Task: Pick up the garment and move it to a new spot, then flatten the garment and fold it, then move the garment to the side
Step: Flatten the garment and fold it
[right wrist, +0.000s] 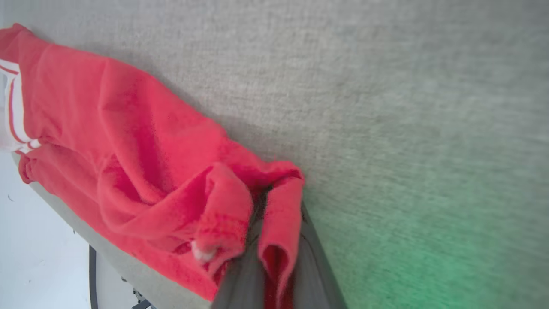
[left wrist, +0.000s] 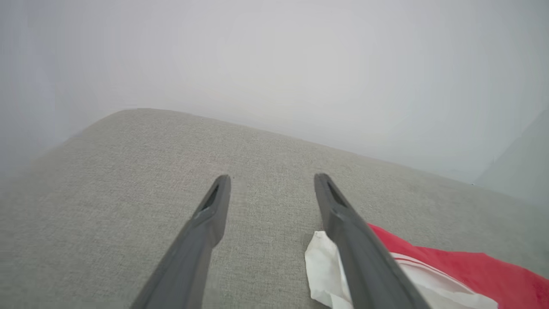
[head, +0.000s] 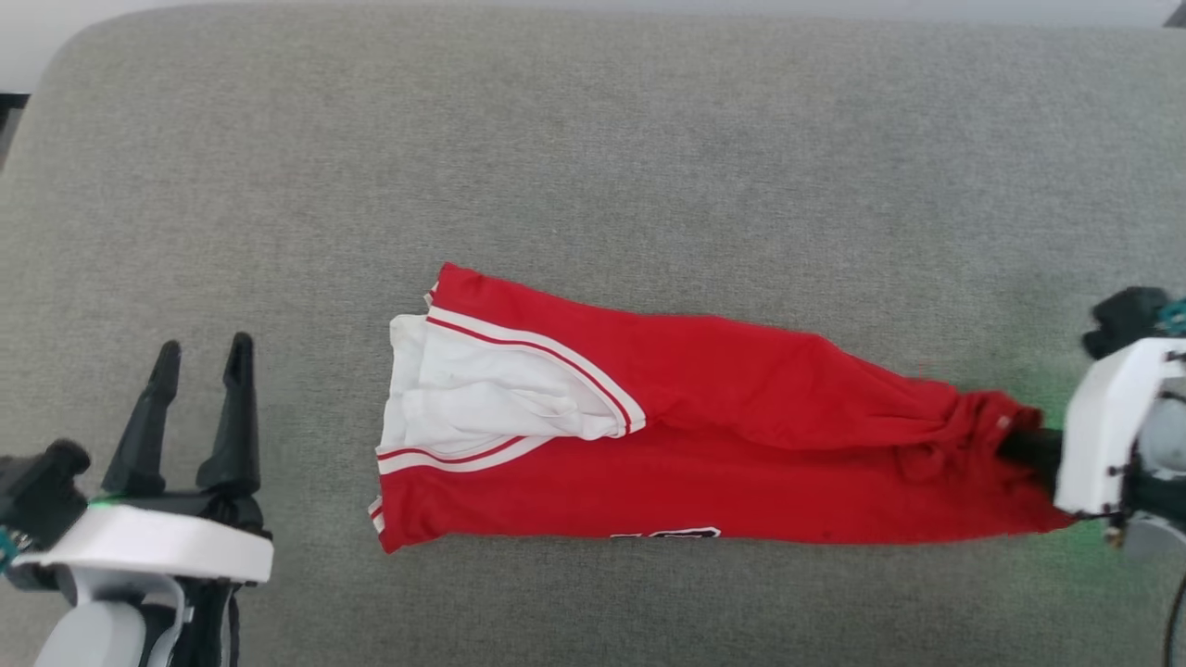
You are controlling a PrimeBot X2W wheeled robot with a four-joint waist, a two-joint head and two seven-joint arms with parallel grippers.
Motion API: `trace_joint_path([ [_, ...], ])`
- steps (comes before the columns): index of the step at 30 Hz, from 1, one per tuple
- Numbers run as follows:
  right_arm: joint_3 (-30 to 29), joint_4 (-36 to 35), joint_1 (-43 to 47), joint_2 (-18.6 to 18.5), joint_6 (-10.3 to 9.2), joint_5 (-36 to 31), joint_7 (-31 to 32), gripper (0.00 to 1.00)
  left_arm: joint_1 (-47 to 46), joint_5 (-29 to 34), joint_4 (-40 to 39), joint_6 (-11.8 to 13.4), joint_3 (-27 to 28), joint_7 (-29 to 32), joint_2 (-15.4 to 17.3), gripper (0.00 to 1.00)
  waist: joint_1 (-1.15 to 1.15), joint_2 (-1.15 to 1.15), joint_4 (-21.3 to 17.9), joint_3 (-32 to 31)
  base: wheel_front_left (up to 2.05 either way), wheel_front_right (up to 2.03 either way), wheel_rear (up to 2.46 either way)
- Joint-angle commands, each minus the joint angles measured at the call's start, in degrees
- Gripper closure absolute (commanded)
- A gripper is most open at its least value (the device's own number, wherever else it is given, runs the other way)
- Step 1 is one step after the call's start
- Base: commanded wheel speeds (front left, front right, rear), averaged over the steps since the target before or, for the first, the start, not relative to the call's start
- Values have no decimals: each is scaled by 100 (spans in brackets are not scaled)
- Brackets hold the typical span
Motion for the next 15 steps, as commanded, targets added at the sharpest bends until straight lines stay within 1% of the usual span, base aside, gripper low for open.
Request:
trace_joint_path([
  [1,-72,86,29,-115,-19,-19,-46,100,87,57,-4,-84,120,-34,-79,0,0,0,1,-23,0,0,0],
  [6,-487,241,-17,-380,-16,-6,-163,100,350,471,36,-458,622,-34,-494,0,0,0,-20,-88,0,0,0],
  [11,-947,584,-130,-676,-12,-160,-243,100,478,737,69,-682,989,-34,-852,0,0,0,-55,-116,0,0,0],
  [15,-1285,1068,-302,-908,-12,-472,-357,100,471,932,85,-785,1149,-35,-1085,0,0,0,-92,-131,0,0,0],
])
